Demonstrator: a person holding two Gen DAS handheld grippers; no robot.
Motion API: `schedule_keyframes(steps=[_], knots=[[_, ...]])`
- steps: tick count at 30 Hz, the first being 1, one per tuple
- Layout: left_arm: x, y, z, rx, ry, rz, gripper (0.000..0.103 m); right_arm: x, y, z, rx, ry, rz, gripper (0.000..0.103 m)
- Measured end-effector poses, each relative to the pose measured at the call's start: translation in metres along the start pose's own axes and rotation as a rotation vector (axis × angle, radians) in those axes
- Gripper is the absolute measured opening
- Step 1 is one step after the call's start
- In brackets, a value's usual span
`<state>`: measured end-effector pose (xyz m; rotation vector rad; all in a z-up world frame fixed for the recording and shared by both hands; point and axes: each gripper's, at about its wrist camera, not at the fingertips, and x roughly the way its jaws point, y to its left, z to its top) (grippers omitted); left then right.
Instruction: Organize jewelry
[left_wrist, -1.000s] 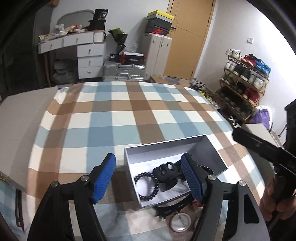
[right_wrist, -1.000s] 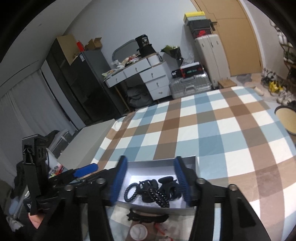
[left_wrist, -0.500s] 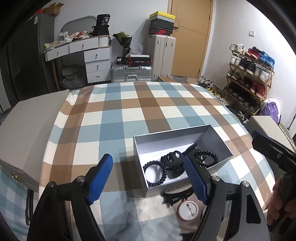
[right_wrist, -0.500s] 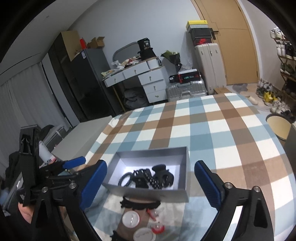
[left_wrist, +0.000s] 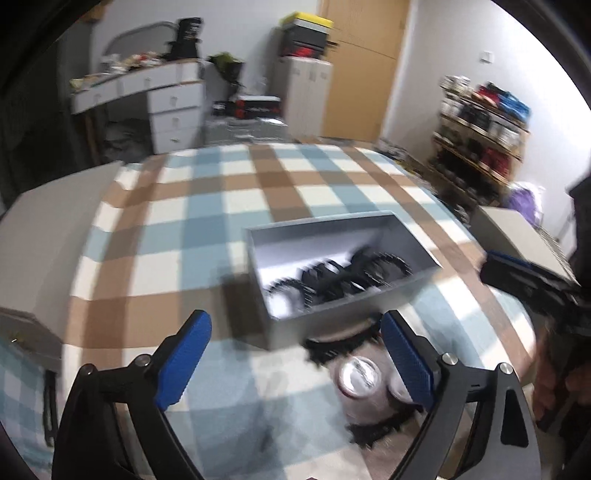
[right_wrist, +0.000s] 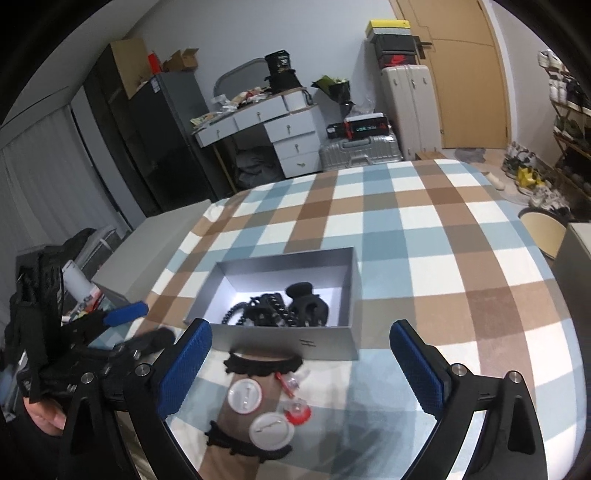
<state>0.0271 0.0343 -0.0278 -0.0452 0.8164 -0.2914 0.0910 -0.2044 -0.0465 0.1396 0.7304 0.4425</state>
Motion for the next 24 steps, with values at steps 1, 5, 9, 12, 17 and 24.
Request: schedule_keyframes(steps=[1, 5, 9, 12, 17, 24], knots=[[0.000, -0.002, -0.001, 0.011, 0.003, -0.018, 0.091, 0.000, -0.002, 0.000, 0.009, 0.000, -0.004, 0.098], [0.006, -0.010, -0.005, 0.039, 0.054, -0.089, 0.091, -0.004, -0.014, 0.002, 0.062, -0.012, -0.016, 0.098], [0.015, -0.019, -0.011, 0.050, 0.115, -0.132, 0.091, -0.005, -0.015, 0.004, 0.062, -0.020, -0.037, 0.098], [0.022, -0.024, -0.017, 0.060, 0.172, -0.149, 0.091, -0.004, -0.012, 0.003, 0.051, -0.018, -0.035, 0.098], [0.031, -0.034, -0.026, 0.103, 0.229, -0.120, 0.091, -0.005, -0.009, 0.003, 0.035, -0.020, -0.028, 0.098], [0.046, -0.034, -0.031, 0.079, 0.294, -0.129, 0.091, -0.005, -0.005, 0.003, 0.021, -0.020, -0.030, 0.098]])
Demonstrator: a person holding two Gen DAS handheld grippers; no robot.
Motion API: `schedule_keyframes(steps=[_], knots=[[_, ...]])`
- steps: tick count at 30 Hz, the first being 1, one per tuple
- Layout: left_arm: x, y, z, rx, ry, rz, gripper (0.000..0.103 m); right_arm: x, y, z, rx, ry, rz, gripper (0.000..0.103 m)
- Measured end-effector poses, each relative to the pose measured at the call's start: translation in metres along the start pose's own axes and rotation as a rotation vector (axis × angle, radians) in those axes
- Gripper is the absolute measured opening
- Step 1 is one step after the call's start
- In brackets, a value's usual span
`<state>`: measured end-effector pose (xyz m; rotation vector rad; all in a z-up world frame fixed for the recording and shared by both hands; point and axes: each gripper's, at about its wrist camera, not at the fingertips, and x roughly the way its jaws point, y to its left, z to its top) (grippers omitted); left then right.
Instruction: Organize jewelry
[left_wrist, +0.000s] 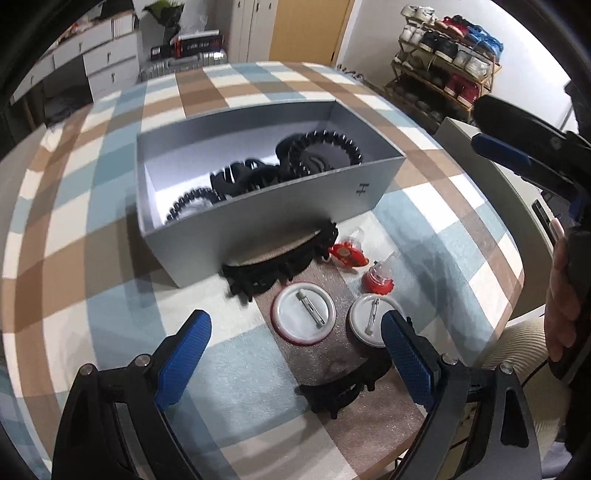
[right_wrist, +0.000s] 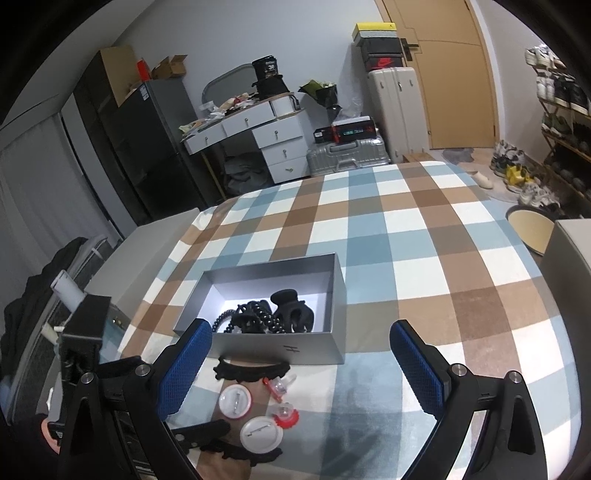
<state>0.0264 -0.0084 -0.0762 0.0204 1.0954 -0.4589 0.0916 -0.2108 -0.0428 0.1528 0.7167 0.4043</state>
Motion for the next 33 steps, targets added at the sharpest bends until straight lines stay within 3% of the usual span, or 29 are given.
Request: schedule_keyframes(steps=[9, 16, 23, 28, 30, 33], knots=[[0.002, -0.002, 0.004, -0.015, -0.004, -0.027, 0.089, 0.001, 0.008, -0.002, -0.039, 0.005, -0.011, 0.098], [0.013, -0.002, 0.007, -0.018, 0.030, -0.009, 0.068, 0.000, 0.007, -0.002, -0.029, 0.005, -0.006, 0.098], [0.017, -0.005, 0.006, 0.008, 0.035, 0.032, 0.064, 0.000, 0.007, -0.003, -0.028, 0.011, -0.001, 0.098], [0.017, -0.009, 0.005, 0.049, 0.032, 0.096, 0.043, 0.000, 0.007, -0.003, -0.029, 0.016, -0.001, 0.098], [0.017, -0.008, 0.005, 0.051, 0.036, 0.089, 0.035, -0.001, 0.007, -0.004, -0.028, 0.017, -0.004, 0.098], [0.016, -0.009, 0.004, 0.058, 0.044, 0.085, 0.033, 0.001, 0.005, -0.004, -0.023, 0.025, -0.014, 0.098]])
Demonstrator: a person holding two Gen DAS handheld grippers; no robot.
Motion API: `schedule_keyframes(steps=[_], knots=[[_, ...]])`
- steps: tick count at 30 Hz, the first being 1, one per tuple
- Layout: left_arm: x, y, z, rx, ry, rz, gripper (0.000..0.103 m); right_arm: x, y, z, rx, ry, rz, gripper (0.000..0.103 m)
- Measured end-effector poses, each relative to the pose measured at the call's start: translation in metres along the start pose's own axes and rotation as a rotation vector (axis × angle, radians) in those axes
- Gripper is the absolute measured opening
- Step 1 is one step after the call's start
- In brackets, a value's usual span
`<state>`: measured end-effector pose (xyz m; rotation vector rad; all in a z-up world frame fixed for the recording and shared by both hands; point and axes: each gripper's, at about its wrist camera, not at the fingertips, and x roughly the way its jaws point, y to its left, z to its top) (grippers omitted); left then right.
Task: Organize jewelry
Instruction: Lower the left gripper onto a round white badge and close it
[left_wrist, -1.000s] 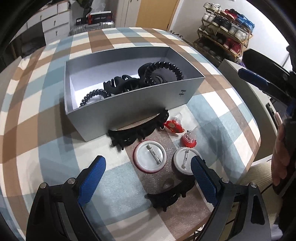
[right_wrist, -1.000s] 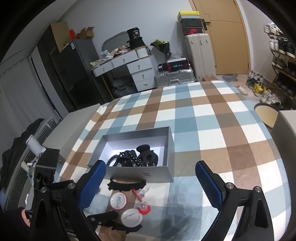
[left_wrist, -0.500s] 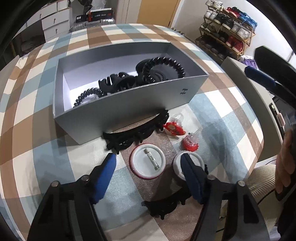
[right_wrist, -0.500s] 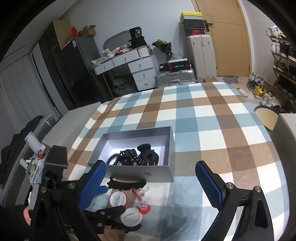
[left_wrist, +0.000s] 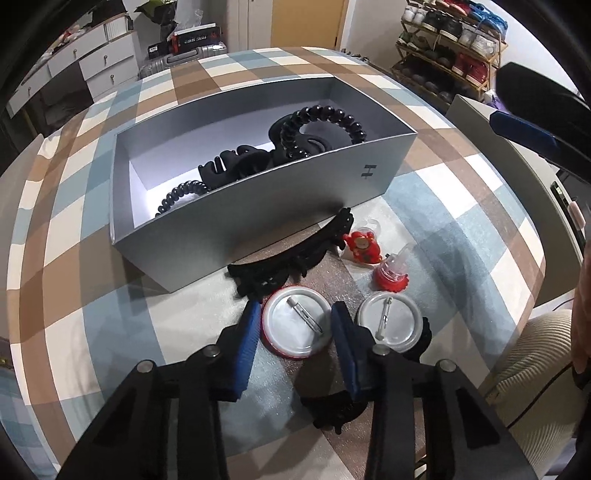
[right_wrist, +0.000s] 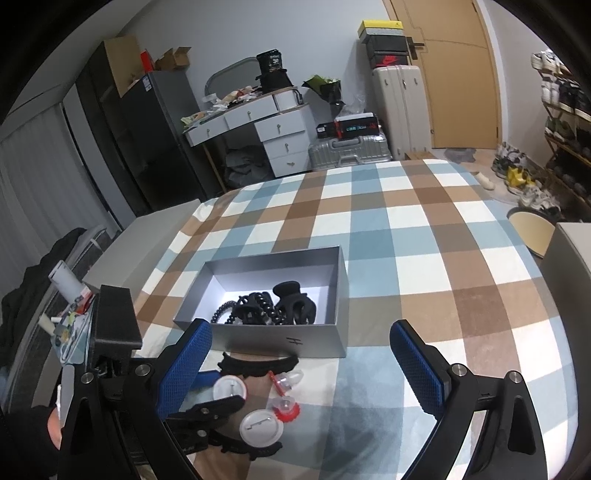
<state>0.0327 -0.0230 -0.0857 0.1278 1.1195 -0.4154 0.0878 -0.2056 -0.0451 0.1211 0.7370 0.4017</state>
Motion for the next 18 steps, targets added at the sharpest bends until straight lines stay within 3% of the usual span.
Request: schedule_keyframes(steps=[6, 11, 12, 13, 18], knots=[[-0.002, -0.001, -0.002, 0.007, 0.009, 0.005, 0.028, 0.003, -0.007, -0.002, 0.031, 0.033, -0.013, 0.098], [-0.008, 0.002, -0.004, -0.002, 0.008, -0.010, 0.019, 0.012, -0.022, -0.010, 0.134, 0.127, 0.037, 0.098], [-0.010, 0.002, -0.004, -0.003, 0.005, -0.014, 0.016, 0.014, -0.025, -0.013, 0.163, 0.152, 0.045, 0.098], [-0.011, 0.002, -0.004, -0.002, 0.001, -0.014, 0.003, 0.016, -0.029, -0.016, 0.190, 0.176, 0.053, 0.098], [-0.016, 0.009, -0.004, -0.021, -0.010, -0.038, 0.003, 0.026, -0.023, -0.034, 0.217, 0.287, 0.078, 0.098]])
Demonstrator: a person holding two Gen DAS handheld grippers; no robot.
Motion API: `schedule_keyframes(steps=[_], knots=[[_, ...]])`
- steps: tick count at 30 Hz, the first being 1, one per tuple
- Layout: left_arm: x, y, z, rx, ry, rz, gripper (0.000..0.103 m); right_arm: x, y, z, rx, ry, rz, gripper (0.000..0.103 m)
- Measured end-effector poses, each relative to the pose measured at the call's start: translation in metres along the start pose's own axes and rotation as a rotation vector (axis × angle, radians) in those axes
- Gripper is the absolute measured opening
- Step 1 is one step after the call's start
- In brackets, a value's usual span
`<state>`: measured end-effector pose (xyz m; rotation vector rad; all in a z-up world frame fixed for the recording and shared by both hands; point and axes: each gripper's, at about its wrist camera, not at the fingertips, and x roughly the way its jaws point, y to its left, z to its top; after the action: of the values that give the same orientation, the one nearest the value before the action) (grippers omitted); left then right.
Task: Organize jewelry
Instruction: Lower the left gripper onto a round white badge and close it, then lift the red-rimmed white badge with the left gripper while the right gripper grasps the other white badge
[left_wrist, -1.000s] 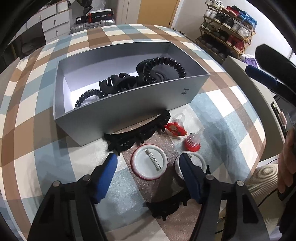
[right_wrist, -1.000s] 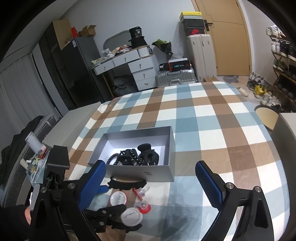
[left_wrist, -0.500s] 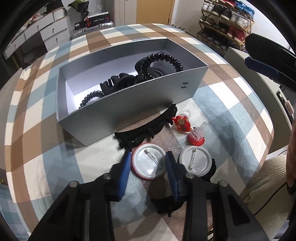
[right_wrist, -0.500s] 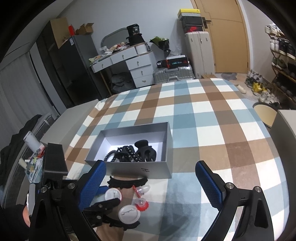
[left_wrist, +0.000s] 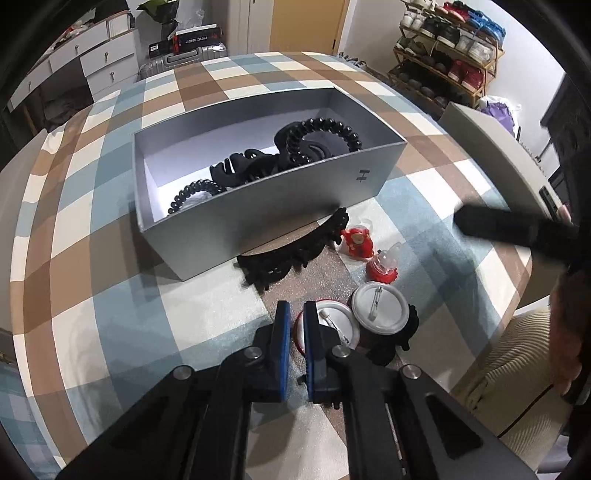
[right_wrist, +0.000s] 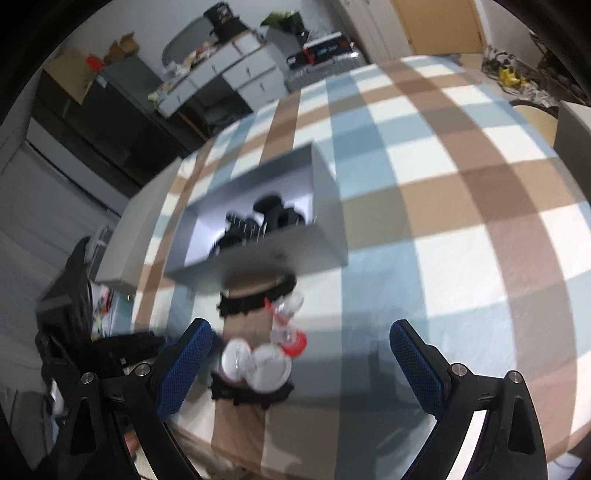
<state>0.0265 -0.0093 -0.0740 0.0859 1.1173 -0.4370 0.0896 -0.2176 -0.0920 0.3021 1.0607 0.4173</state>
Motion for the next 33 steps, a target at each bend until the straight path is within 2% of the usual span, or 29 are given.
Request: schedule_keyframes(steps=[2, 5, 6, 8, 10, 17, 21, 26, 33], knots=[[-0.002, 0.005, 0.001, -0.018, -0.009, -0.007, 0.003, 0.001, 0.010, -0.007, -0.042, 0.005, -0.013, 0.098], [-0.003, 0.010, 0.001, -0.036, 0.013, -0.060, 0.003, 0.003, 0.018, -0.014, -0.077, 0.007, -0.012, 0.098], [-0.003, 0.009, 0.000, -0.033, 0.016, -0.063, 0.007, 0.003, 0.020, -0.016, -0.081, 0.010, -0.014, 0.098], [-0.002, 0.003, -0.002, -0.008, 0.018, -0.065, 0.019, 0.003, 0.020, -0.018, -0.075, 0.010, -0.018, 0.098], [-0.001, -0.004, -0.004, 0.022, 0.015, -0.054, 0.037, 0.003, 0.016, -0.017, -0.054, 0.007, -0.015, 0.098], [0.014, -0.018, -0.006, 0.085, 0.051, -0.013, 0.040, -0.001, 0.005, -0.013, 0.004, -0.006, -0.012, 0.098], [0.014, -0.024, -0.008, 0.115, 0.048, 0.003, 0.046, 0.001, 0.010, -0.014, -0.016, -0.001, -0.015, 0.098], [0.016, -0.032, -0.010, 0.167, 0.046, 0.014, 0.059, 0.000, 0.013, -0.015, -0.039, -0.007, -0.025, 0.098], [0.017, -0.033, -0.013, 0.210, 0.033, 0.033, 0.057, -0.001, 0.006, -0.013, -0.003, -0.013, -0.023, 0.098]])
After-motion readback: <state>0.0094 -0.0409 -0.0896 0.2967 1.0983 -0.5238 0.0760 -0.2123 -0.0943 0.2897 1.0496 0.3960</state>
